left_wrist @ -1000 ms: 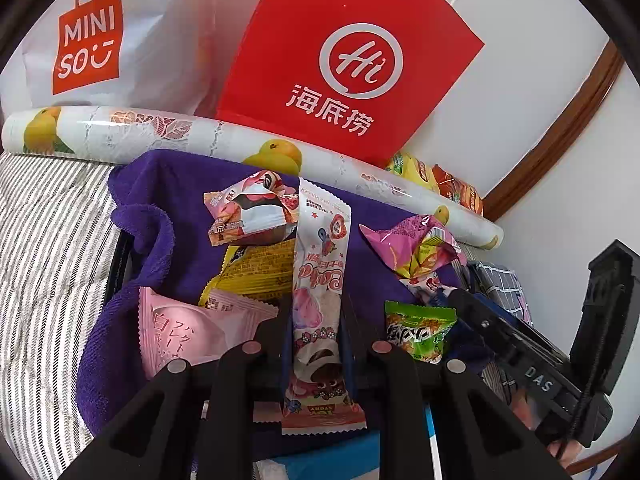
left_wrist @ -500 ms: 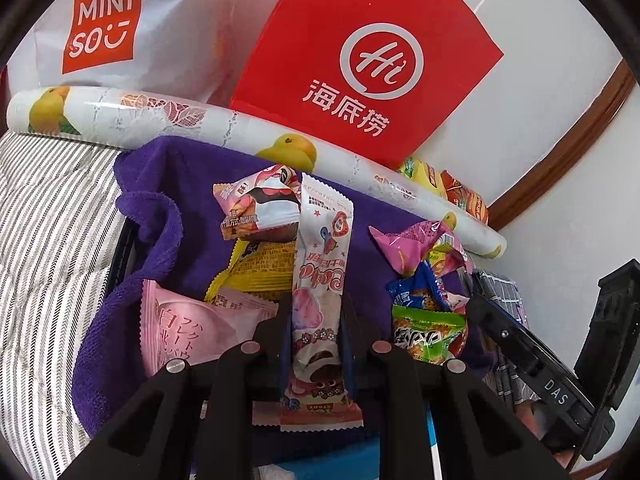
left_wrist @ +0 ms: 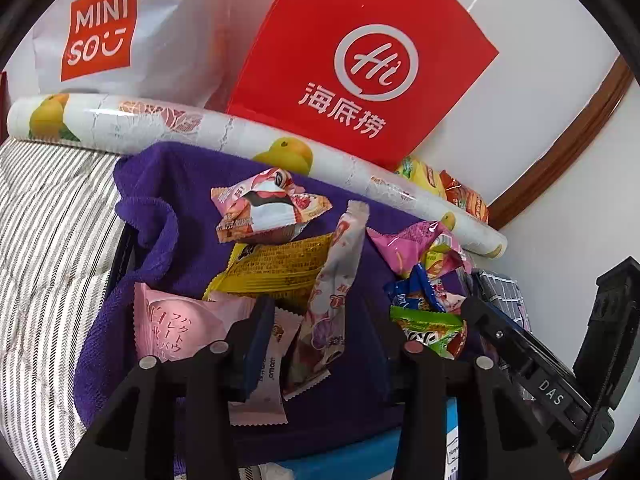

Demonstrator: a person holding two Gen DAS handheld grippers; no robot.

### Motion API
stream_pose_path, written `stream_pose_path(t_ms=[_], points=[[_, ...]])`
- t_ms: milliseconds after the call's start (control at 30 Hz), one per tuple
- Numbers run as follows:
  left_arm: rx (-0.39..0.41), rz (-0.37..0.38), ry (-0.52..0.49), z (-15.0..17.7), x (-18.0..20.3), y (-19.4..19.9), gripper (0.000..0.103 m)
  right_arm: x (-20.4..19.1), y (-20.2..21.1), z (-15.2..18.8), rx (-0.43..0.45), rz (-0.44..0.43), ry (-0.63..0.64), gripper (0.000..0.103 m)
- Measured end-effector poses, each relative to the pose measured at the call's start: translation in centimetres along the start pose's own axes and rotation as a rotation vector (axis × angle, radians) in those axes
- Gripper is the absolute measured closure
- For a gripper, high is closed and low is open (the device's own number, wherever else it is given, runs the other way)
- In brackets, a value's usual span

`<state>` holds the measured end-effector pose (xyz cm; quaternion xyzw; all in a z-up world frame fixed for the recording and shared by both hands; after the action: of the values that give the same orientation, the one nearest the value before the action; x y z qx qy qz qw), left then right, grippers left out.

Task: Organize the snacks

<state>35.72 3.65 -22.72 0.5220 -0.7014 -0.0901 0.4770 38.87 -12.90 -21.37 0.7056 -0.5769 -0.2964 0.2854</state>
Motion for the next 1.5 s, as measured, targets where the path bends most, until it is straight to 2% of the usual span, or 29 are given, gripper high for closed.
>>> stream_pose_path(t_ms=[333,500,900,1067,1167,1267,1400,1500], points=[[0.046,0.056,-0.003,-0.8,0.4,1.3,0.051,-0.3,0.8,-0.2,0.029,-0.005,0.025,0.045],[0.063,0.043,-0.008,-1.1,0.2,1.7,0.051,-0.5,1.1,-0.2,0.044,-0.008,0.031,0.045],[0.056,0.102,-0.015,-1.1,1.1,2.5,0.048,-0.3,4.4,-0.2,0.062,-0.009,-0.003,0.045],[0.106,0.035,-0.014,-1.6,0.8,3.8,0.048,0.2,6.7,0.9,0.050,0.070,0.006,0.045],[0.134,0.004,-0.054,-1.9,1.4,5.5,0.047,1.0,8.3,1.6,0.041,0.132,0.000,0.045],[0.116,-0.040,-0.065,-1.0,1.4,6.4,0.047,1.4,10.2,2.4,0.034,0.152,-0.011,0.045],[0.082,-0.003,-0.051,1.1,2.0,7.9,0.047,1.8,12.7,3.3,0.023,0.188,-0.020,0.044],[0.050,-0.057,-0.093,2.4,2.7,9.6,0.047,1.6,14.8,4.3,0.024,0.229,0.008,0.040]])
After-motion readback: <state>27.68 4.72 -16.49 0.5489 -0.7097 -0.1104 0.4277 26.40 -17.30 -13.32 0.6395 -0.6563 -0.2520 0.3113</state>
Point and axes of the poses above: each gripper's, at about its wrist camera, not at the fingertips, and y roughly against the way its jaws point, x to its right, z to its underside, the point moved 9 cm from there along -y, roughly the way its jaws point, and after that the axes turned 9 degrees about z, right-handed, at the moved point
